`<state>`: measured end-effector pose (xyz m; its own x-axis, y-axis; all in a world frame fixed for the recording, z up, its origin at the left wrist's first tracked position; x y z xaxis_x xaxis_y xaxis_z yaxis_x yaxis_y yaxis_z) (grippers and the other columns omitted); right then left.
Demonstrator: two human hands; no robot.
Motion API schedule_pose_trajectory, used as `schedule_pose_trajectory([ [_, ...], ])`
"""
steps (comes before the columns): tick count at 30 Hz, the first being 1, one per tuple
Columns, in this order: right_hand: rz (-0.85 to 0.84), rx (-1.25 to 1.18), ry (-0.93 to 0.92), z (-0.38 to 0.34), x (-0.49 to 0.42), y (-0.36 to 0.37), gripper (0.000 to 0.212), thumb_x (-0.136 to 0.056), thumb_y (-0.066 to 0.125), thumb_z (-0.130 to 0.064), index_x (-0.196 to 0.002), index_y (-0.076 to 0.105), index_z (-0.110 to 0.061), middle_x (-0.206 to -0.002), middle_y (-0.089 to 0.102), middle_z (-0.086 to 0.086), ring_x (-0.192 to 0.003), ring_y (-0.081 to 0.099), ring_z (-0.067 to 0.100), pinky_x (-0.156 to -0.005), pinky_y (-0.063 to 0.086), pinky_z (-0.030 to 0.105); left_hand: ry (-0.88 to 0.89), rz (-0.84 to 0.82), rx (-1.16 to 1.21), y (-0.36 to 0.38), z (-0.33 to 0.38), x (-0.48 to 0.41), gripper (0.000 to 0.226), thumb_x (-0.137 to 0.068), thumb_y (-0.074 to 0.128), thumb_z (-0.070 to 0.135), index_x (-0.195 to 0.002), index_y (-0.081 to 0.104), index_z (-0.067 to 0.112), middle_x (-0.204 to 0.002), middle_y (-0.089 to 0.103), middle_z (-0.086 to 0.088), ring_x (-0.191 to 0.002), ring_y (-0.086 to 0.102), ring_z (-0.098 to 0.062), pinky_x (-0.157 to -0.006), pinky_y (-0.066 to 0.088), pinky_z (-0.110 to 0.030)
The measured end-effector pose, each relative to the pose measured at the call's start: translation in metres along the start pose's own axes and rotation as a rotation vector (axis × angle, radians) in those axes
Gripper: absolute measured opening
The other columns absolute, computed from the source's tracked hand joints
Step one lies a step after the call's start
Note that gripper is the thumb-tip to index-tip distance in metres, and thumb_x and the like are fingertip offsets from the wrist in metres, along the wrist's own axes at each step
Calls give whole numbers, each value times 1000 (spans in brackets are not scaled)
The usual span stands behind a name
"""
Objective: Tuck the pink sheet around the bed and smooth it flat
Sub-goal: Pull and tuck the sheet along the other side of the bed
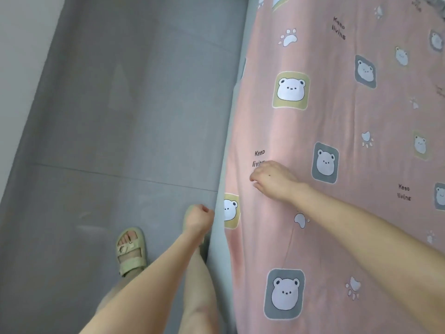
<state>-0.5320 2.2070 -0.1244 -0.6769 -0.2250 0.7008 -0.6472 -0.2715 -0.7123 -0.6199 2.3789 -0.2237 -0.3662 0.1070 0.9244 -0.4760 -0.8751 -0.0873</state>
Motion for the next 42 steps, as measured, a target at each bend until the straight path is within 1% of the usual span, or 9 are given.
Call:
schedule_pose_trajectory([
  [5,-348,448,-257,-2,-52,64,38,-102,28,-33,-119,57,-15,-120,60,3,-115,50,24,-109,26,37,-60,-86,89,49,-17,-53,10,-91,45,24,-90,53,18,-76,52,2,-60,44,-13,-51,33,-22],
  [8,-464,544,-306,5,-63,87,43,-101,23,-38,-122,55,-18,-123,54,1,-115,47,21,-101,33,36,-163,-205,112,85,-33,-73,54,-90,49,38,-138,35,18,-130,52,-3,-107,53,-20,-82,46,-25],
  [11,-458,528,-354,5,-62,94,44,-100,21,-39,-115,58,-20,-115,56,0,-108,49,21,-96,36,36,-336,-282,344,112,-53,-74,78,-88,54,43,-148,12,17,-146,36,-3,-130,41,-22,-97,36,-24],
  [15,-298,386,-397,10,-40,82,59,-97,6,-39,-95,62,-19,-98,57,-2,-97,51,22,-86,38,35,-303,-250,516,129,-52,-83,23,-90,55,26,-107,60,12,-92,60,-3,-69,56,-15,-53,41,-12],
  [18,-271,347,-413,14,-28,76,67,-94,-1,-41,-89,62,-19,-93,58,-3,-92,52,22,-82,39,36,-191,-68,588,118,-44,-82,13,-88,54,14,-76,60,12,-76,54,-6,-69,47,-20,-65,38,-26],
  [24,-413,438,-415,2,-43,86,50,-100,18,-41,-105,62,-18,-108,59,-1,-105,53,23,-97,34,37,-8,-60,628,106,-13,-52,10,-86,53,8,-80,61,5,-69,53,-4,-67,44,-19,-65,35,-33],
  [34,-441,525,-426,7,-11,69,40,-98,25,-31,-99,63,-21,-104,64,-4,-100,52,20,-88,29,37,275,-324,799,126,58,3,41,-95,46,4,-107,59,40,-100,65,8,-90,58,-4,-86,44,-19],
  [38,-427,450,-409,15,6,54,36,-95,28,-28,-96,64,-25,-100,61,-6,-98,49,17,-88,27,34,219,-505,739,167,79,-3,38,-99,37,5,-130,54,17,-135,55,-3,-120,52,-6,-109,36,-26],
  [42,-421,358,-358,20,1,44,32,-93,31,-25,-94,63,-27,-99,61,-9,-100,51,13,-90,31,31,-118,-841,585,215,79,-5,29,-93,43,26,-92,69,15,-98,69,-5,-88,65,-21,-83,50,-32],
])
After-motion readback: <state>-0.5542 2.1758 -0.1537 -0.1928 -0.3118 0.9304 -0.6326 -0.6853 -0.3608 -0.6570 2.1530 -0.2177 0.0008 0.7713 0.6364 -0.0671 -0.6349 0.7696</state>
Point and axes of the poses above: each hand's wrist, its own x-axis away from the middle knuckle, its own y-axis out of the palm, z = x × y, the point moved 10 cm from there along -x, towards the middle knuckle
